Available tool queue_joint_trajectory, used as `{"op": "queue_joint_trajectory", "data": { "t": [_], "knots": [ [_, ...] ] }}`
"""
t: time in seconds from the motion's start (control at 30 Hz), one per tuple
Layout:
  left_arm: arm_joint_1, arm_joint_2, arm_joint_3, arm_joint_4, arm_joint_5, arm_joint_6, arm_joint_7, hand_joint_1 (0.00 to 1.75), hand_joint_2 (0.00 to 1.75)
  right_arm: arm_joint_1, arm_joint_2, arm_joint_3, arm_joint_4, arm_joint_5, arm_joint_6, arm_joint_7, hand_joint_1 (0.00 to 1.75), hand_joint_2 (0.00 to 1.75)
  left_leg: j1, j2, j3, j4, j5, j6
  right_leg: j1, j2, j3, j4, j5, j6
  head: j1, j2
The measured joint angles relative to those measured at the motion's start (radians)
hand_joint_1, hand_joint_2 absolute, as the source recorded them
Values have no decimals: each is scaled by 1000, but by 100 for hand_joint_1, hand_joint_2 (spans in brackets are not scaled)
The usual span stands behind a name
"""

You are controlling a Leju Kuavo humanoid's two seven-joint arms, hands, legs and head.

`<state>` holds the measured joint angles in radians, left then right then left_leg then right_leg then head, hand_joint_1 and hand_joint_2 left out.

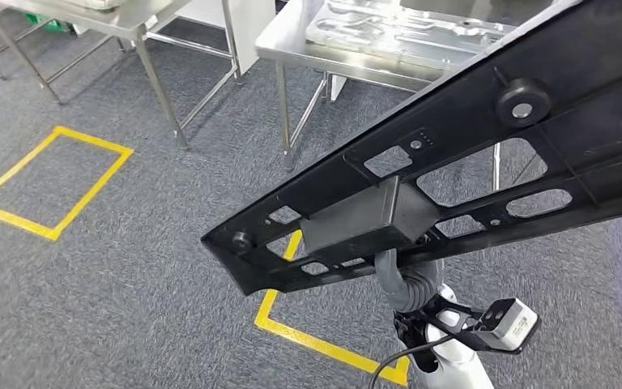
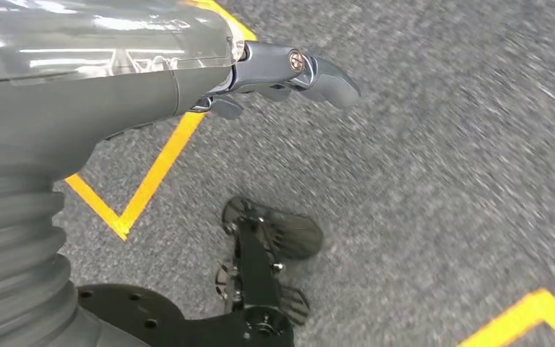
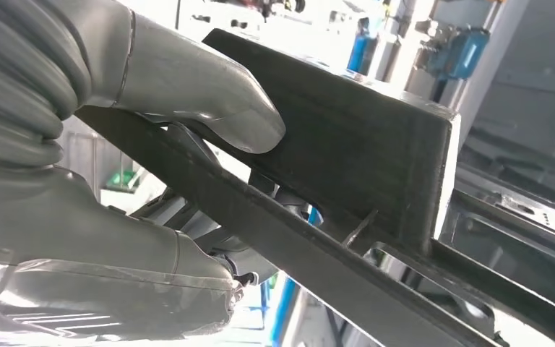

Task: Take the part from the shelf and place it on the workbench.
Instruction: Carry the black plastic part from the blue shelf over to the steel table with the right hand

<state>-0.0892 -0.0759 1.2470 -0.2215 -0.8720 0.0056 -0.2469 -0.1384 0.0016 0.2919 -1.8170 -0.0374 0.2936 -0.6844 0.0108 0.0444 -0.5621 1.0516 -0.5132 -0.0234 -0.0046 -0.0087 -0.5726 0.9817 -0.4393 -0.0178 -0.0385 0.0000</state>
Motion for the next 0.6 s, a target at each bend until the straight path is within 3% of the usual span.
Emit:
{"op": "queue_joint_trajectory", "data": {
  "t": [0.1,0.13,0.17,0.2,0.27,0.33,0.4,0.43,0.5,0.57,0.6],
  "knots": [
    [2,0,0,0,-1,0,-1,0,175,0,3,0,3,0,0,0,175,175,3,-34,-96,200,-89,-9,0,28,-1,1,1,-6,0,0],
    [4,0,0,0,-1,0,0,0,175,1,4,0,4,0,-1,0,175,175,3,-36,-116,235,-93,-10,0,40,-2,2,1,-6,0,0],
    [5,0,0,0,-2,0,0,0,175,1,4,0,5,0,-3,0,175,175,3,-37,-117,228,-75,-9,0,51,-2,5,0,-5,0,0],
    [5,0,0,0,-3,-1,0,0,175,1,4,0,5,0,-5,0,175,175,3,-40,-100,186,-43,-8,0,63,-1,7,-1,-3,0,0],
    [5,1,0,0,-5,-2,1,0,175,1,4,0,5,0,-7,0,175,175,6,-77,-37,41,26,-3,0,85,-3,16,-5,3,0,0],
    [4,1,0,0,-6,-2,1,0,175,0,4,0,6,0,-7,0,175,175,8,-108,-1,-40,50,6,0,105,-10,22,-5,14,0,0],
    [3,0,0,0,-7,-2,2,0,175,1,3,-1,5,0,-8,0,175,175,6,-99,1,-45,49,19,-2,123,-17,21,-1,27,0,0],
    [1,-1,0,0,-7,-2,2,0,175,2,3,-2,5,-1,-8,0,175,175,6,-90,3,-48,52,26,-3,119,-19,23,-2,33,0,0],
    [-1,-2,0,0,-7,-3,2,0,175,1,3,-4,5,-1,-9,0,175,175,9,-69,5,-55,57,38,-1,77,-39,62,-28,43,0,0],
    [0,-2,0,0,-6,-3,1,0,175,1,3,-6,7,-1,-10,0,175,175,6,-45,5,-57,57,45,-3,30,-95,178,-90,52,0,0],
    [2,-2,0,0,-6,-3,1,0,175,1,3,-6,9,-2,-11,0,175,175,5,-31,4,-57,56,47,-5,23,-128,244,-117,56,0,0]
  ]
}}
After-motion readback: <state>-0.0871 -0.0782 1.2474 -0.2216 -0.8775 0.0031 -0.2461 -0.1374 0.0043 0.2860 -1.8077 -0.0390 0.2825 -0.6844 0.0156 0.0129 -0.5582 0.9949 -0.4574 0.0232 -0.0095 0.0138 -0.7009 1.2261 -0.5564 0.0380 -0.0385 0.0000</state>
